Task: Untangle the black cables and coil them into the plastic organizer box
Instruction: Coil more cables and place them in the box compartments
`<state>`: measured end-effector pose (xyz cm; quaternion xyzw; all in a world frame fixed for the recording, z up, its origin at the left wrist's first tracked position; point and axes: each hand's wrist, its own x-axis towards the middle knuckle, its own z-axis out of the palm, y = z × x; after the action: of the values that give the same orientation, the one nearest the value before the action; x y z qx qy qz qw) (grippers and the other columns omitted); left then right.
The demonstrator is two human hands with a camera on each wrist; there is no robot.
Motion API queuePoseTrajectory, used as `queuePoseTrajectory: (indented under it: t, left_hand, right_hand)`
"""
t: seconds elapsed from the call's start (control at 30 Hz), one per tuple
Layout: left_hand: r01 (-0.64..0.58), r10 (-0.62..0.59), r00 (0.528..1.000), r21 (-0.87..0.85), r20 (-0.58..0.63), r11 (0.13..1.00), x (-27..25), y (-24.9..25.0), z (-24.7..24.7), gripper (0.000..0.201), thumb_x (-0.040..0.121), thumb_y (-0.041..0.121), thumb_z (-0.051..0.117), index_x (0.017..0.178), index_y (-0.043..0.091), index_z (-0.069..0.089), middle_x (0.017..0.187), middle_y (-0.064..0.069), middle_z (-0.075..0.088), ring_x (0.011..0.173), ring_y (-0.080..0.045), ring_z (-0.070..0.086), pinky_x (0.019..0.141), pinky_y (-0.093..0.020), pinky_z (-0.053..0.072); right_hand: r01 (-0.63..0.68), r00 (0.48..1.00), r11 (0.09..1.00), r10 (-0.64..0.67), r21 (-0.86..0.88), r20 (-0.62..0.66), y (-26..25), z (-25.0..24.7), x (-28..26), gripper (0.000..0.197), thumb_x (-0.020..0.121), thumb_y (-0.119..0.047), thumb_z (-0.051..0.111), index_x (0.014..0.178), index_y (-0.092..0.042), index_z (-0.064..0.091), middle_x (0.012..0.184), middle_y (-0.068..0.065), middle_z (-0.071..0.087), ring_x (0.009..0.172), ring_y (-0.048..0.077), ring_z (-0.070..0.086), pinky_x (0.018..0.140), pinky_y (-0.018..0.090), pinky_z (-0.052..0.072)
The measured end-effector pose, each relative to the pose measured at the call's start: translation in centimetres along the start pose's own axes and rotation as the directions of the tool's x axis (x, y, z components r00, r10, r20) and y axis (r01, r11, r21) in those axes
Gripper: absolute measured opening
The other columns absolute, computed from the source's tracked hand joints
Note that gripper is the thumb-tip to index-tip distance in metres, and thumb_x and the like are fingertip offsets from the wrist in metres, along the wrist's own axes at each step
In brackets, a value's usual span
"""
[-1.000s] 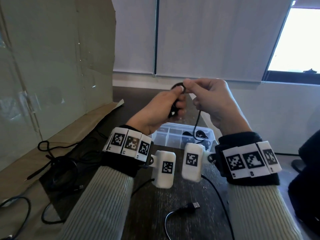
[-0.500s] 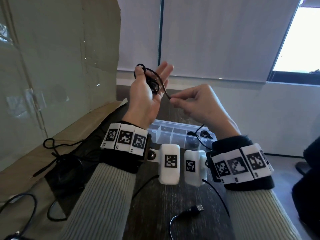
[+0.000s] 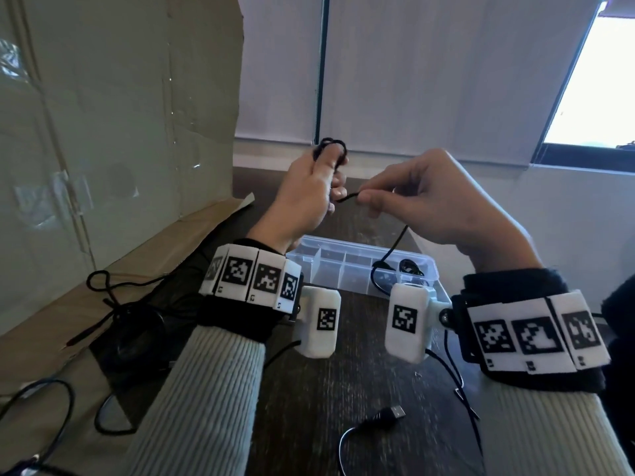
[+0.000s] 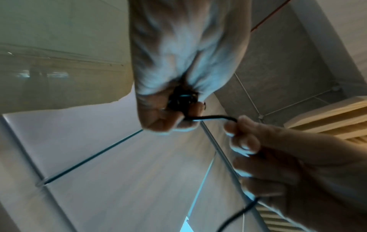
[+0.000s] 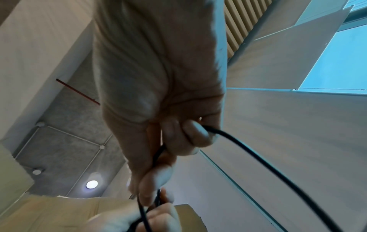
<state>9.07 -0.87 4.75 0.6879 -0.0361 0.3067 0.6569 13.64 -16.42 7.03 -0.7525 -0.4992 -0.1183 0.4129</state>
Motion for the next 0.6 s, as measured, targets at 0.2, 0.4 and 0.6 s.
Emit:
queuePoseTrajectory:
  t: [0.2,0.4,0.6]
  left_hand:
    - [-0.059,0.014,0.992,0.371,0.122,0.927,-0.7,-0.3,0.5,0.039,0.103,0.028,0.033,0.068,0.017,0.047,0.048,0.014,0.047,0.042,0.000,0.040,0.044,-0.014,0.033]
    - [0.057,-0.149,0.926,0.263,0.347,0.963,-1.3,-0.1,1.6,0.075,0.091,0.067,0.000,0.061,0.017,0.047,0.047,0.012,0.039,0.040,-0.004,0.030,0.043,-0.018,0.024]
    - [0.015,-0.083,0.896,0.157,0.436,0.988,-1.7,0.5,1.9,0.044,0.097,0.045,0.036,0.063,0.018,0.042,0.053,0.006,0.033,0.044,-0.007,0.028,0.044,-0.018,0.023]
  right_hand:
    - [0.057,0.997,0.994,-0.061,0.098,0.040,-0.2,0.1,-0.1,0.014,0.080,-0.012,0.076,0.076,-0.025,0.078,0.068,-0.004,0.073,0.070,0.027,0.068,0.076,0.044,0.058]
    - [0.068,0.964,0.947,0.018,0.314,-0.264,0.5,0.3,0.4,0.015,0.068,-0.007,0.085,0.071,-0.012,0.072,0.065,-0.004,0.073,0.063,0.012,0.069,0.068,0.023,0.056]
    - [-0.011,0.950,0.899,0.147,0.437,-0.277,1.2,0.1,0.1,0.012,0.069,-0.010,0.084,0.075,-0.009,0.074,0.067,0.010,0.072,0.056,0.012,0.058,0.057,0.018,0.045]
